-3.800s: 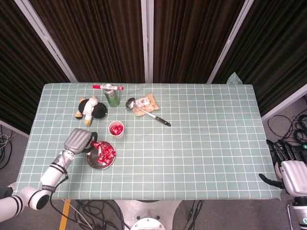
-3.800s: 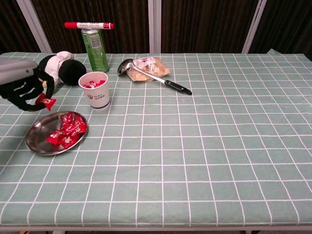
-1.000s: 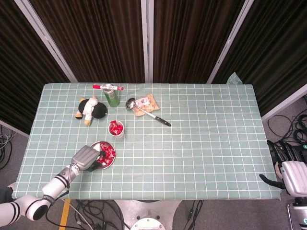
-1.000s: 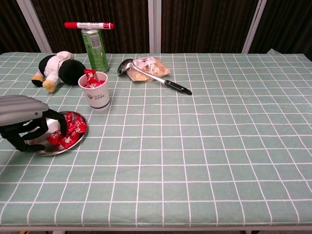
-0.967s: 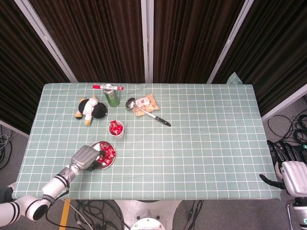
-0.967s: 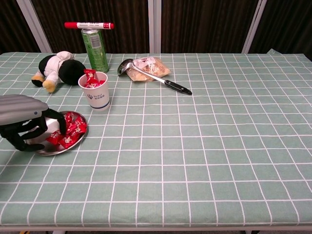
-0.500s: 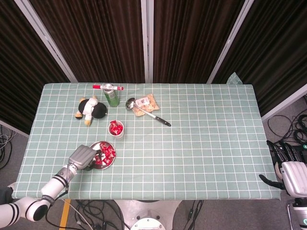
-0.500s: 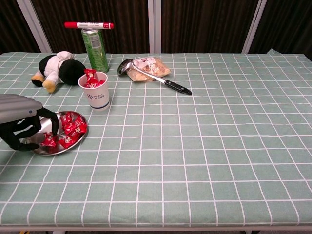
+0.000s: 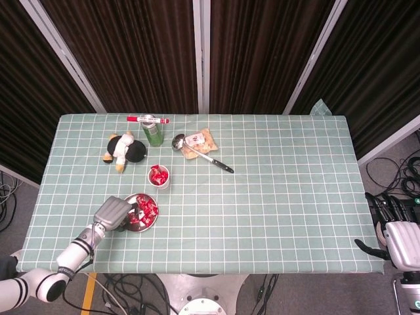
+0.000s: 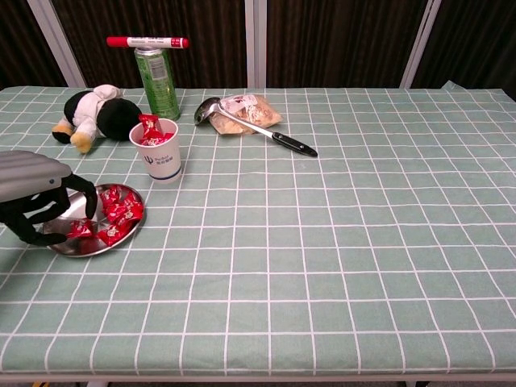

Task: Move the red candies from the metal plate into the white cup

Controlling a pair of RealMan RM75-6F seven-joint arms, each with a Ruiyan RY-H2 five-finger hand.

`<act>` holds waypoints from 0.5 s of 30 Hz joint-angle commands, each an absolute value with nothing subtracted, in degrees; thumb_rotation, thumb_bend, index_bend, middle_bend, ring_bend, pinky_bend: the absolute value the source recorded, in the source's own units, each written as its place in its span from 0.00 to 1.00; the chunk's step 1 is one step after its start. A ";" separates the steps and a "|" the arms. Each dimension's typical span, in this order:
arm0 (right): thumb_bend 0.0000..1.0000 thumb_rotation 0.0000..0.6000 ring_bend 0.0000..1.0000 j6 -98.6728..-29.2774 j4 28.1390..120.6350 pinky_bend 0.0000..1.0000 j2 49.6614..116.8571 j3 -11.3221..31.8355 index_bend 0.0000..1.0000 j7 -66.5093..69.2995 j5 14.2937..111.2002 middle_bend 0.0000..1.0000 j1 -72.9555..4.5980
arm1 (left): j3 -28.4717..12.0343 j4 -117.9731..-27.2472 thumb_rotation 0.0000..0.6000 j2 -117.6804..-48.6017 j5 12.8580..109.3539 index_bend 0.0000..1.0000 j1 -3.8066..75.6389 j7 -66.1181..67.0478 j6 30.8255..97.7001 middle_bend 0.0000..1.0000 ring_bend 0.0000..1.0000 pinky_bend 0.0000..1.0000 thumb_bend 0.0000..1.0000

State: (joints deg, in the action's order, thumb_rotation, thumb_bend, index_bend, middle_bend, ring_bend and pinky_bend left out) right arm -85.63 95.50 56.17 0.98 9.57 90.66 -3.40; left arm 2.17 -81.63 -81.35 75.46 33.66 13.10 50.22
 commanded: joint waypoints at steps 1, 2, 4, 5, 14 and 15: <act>0.05 1.00 0.00 -85.60 95.56 0.03 56.17 0.99 0.00 9.44 90.61 0.15 -3.39 | 2.22 -81.35 1.00 -81.31 76.15 0.46 33.63 13.23 50.67 0.89 0.83 1.00 0.31; 0.05 1.00 0.00 -85.57 95.59 0.03 56.17 1.01 0.00 9.38 90.58 0.15 -3.41 | 2.25 -81.08 1.00 -81.40 76.53 0.46 33.67 13.47 50.88 0.89 0.83 1.00 0.31; 0.05 1.00 0.00 -85.46 95.69 0.03 56.17 1.04 0.00 9.30 90.53 0.15 -3.47 | 2.20 -80.04 1.00 -81.92 77.03 0.46 33.74 14.52 51.39 0.89 0.83 1.00 0.31; 0.05 1.00 0.00 -85.42 95.73 0.03 56.15 1.03 0.00 9.24 90.53 0.15 -3.48 | 2.12 -79.77 1.00 -82.08 77.02 0.46 33.78 14.73 51.41 0.89 0.83 1.00 0.31; 0.05 1.00 0.00 -85.21 96.01 0.03 56.04 1.16 0.00 8.96 90.29 0.15 -3.57 | 1.65 -81.15 1.00 -81.30 78.06 0.45 33.75 15.26 52.70 0.89 0.83 1.00 0.28; 0.05 1.00 0.00 -85.22 96.00 0.03 56.02 1.17 0.00 8.99 90.30 0.15 -3.56 | 1.51 -80.71 1.00 -81.53 77.59 0.45 33.84 15.34 52.29 0.89 0.83 1.00 0.28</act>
State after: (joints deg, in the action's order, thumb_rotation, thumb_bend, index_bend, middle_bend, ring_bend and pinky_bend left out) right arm -85.22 96.01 56.02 1.17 8.99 90.29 -3.56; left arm 1.72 -81.20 -81.31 78.13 33.73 15.13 52.75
